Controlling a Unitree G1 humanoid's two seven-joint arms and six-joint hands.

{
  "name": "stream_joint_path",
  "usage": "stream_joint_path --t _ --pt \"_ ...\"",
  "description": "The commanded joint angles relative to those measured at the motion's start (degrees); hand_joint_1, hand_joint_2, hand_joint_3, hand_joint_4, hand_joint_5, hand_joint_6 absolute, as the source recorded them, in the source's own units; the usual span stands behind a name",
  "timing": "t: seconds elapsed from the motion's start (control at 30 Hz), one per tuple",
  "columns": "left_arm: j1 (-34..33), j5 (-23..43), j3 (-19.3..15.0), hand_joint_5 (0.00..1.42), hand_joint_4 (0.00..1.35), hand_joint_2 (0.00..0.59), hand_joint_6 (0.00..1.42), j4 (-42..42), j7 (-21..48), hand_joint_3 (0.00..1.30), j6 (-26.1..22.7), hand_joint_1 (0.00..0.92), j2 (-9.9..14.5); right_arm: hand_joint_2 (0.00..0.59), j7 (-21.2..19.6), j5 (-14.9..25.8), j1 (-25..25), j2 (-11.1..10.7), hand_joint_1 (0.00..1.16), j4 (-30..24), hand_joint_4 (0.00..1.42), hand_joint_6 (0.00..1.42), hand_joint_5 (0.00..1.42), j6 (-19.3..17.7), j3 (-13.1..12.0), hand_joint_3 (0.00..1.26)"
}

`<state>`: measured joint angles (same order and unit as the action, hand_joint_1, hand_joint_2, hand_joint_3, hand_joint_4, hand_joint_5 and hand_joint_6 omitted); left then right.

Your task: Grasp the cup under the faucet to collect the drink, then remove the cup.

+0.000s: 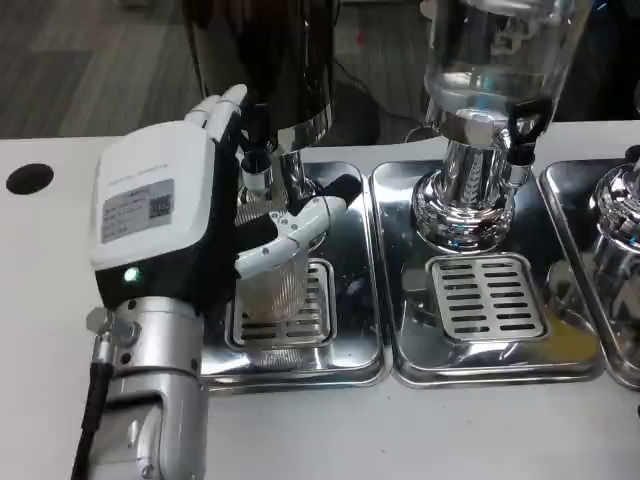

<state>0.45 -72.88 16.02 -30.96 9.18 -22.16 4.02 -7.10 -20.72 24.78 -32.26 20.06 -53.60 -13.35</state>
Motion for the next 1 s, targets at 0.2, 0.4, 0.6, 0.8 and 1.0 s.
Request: stream_joint_path --t 0.2,0.4,0.6,0.8,1.0 --pt "0.20 -0.93 0.86 0.73 0.20 0.070 0.90 -0.19 1.14 0.27 0.15 0.079 0.04 0.404 0.35 0.58 0.46 -0.48 0.41 -0.73 0.04 0.00 0.04 -0.51 -0.43 0.17" --pt "1.29 -0.80 1.24 0.74 0.21 0.070 0.90 -0.87 1.20 0.28 0.41 0.079 0.21 0.404 0.47 0.94 0.40 -0.55 0.41 -0.58 0.04 0.00 0.04 -0.60 -0.45 0.17" --pt "3.25 -0.56 1.75 0.74 0.22 0.071 0.90 -1.63 0.27 0.28 1.14 0.079 0.16 0.405 0.67 1.16 0.25 -0.60 0.41 -0.41 0.04 0.00 0.04 -0.51 -0.34 0.17" --pt "5.08 -0.39 2.36 0.74 0.22 0.071 0.89 -1.87 -1.17 0.28 1.71 0.079 -0.35 0.408 0.82 1.27 0.11 -0.57 0.42 -0.17 0.04 0.00 0.04 -0.46 -0.24 0.17" --pt "6.12 -0.03 2.87 0.74 0.22 0.071 0.89 -1.74 -2.24 0.28 2.01 0.079 -0.73 0.405 1.05 1.40 0.24 -0.45 0.41 -0.37 0.04 0.00 0.04 -0.39 -0.26 0.17"
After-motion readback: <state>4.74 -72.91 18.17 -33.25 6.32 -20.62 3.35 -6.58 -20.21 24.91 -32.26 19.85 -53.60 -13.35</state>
